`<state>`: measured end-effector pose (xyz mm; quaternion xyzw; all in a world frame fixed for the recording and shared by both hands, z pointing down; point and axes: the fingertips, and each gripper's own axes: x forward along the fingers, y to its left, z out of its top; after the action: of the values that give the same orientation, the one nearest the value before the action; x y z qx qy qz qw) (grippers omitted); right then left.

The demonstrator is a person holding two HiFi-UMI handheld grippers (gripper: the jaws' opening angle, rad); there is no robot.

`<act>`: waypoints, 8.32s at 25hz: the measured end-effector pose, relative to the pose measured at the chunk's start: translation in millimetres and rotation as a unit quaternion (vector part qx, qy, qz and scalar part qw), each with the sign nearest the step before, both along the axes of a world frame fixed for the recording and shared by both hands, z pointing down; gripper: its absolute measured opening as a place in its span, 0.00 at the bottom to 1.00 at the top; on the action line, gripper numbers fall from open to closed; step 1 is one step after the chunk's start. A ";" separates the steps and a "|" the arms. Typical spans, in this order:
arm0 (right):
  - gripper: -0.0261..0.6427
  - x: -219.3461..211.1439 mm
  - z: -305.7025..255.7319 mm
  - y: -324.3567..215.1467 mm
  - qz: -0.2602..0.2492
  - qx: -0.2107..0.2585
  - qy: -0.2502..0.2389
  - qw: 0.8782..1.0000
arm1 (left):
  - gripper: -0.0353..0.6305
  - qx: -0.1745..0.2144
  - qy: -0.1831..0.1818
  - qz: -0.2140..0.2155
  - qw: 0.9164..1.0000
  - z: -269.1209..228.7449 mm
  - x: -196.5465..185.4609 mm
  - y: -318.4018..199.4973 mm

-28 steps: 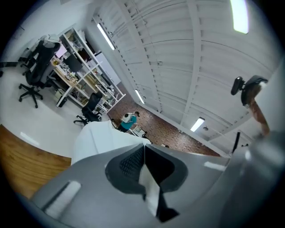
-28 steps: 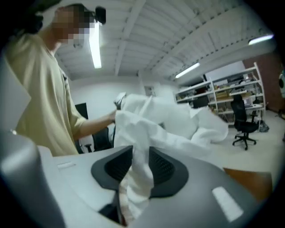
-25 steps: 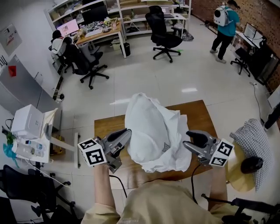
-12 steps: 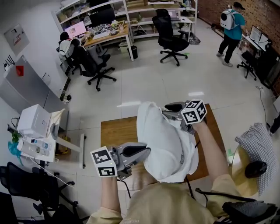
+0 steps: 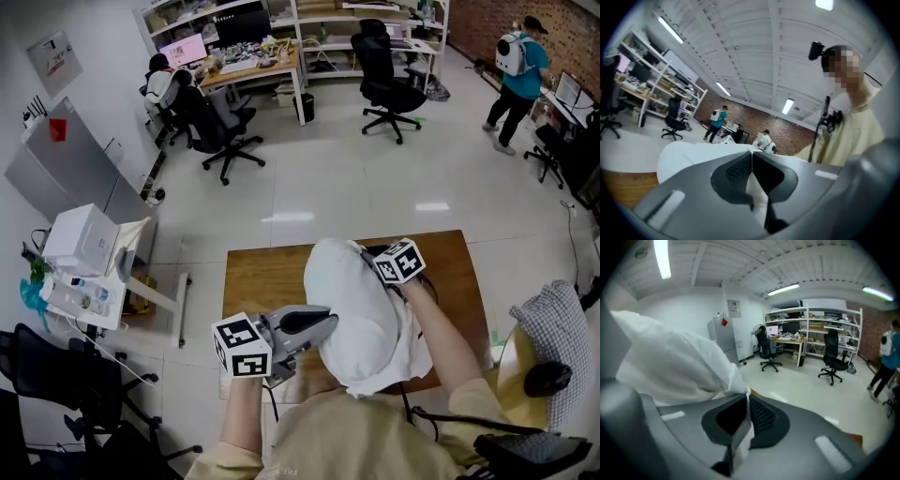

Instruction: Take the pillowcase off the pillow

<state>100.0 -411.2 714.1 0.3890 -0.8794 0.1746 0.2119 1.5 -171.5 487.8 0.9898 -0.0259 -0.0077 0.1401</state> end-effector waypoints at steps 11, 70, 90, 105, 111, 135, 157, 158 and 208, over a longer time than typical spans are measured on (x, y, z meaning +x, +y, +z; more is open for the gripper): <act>0.33 1.0 -271.9 179.2 -0.095 0.242 -0.210 0.942 | 0.07 -0.178 0.114 -0.184 0.960 -15.0 -39.6 -142.9; 0.06 -0.3 -44.6 -57.5 0.003 -0.021 -0.029 0.999 | 0.07 -0.038 0.012 -0.013 0.999 15.1 2.0 -49.1; 0.06 15.3 -217.5 65.6 -0.014 0.091 -0.252 0.963 | 0.55 0.143 -0.315 -0.258 0.902 110.1 4.4 -135.5; 0.05 38.2 -229.8 77.8 0.032 0.140 -0.209 0.967 | 0.06 0.173 -0.207 -0.182 0.946 110.0 42.8 -146.4; 0.06 96.0 -122.6 29.6 0.111 0.085 -0.091 0.986 | 0.06 0.168 -0.057 -0.036 0.983 36.2 55.7 -70.0; 0.10 168.4 21.2 6.3 0.219 0.005 -0.116 0.969 | 0.06 -0.028 0.023 -0.076 0.996 34.5 16.0 -120.8; 0.22 -96.9 -2.8 119.6 -0.025 0.134 0.046 0.990 | 0.06 -0.168 -0.018 -0.190 0.967 32.1 -29.6 -223.6; 0.18 -92.6 2.9 121.4 -0.023 0.124 0.042 0.991 | 0.06 -0.171 -0.012 -0.195 0.966 32.8 -34.1 -226.6; 0.07 183.9 107.4 21.8 0.150 -0.066 0.098 0.982 | 0.06 0.004 -0.019 -0.173 0.985 72.8 -32.9 -98.3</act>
<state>283.9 -389.5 821.6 0.5170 -0.7726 0.2230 0.2933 -31.4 -269.8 560.6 0.9709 -0.1997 -0.0129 0.1320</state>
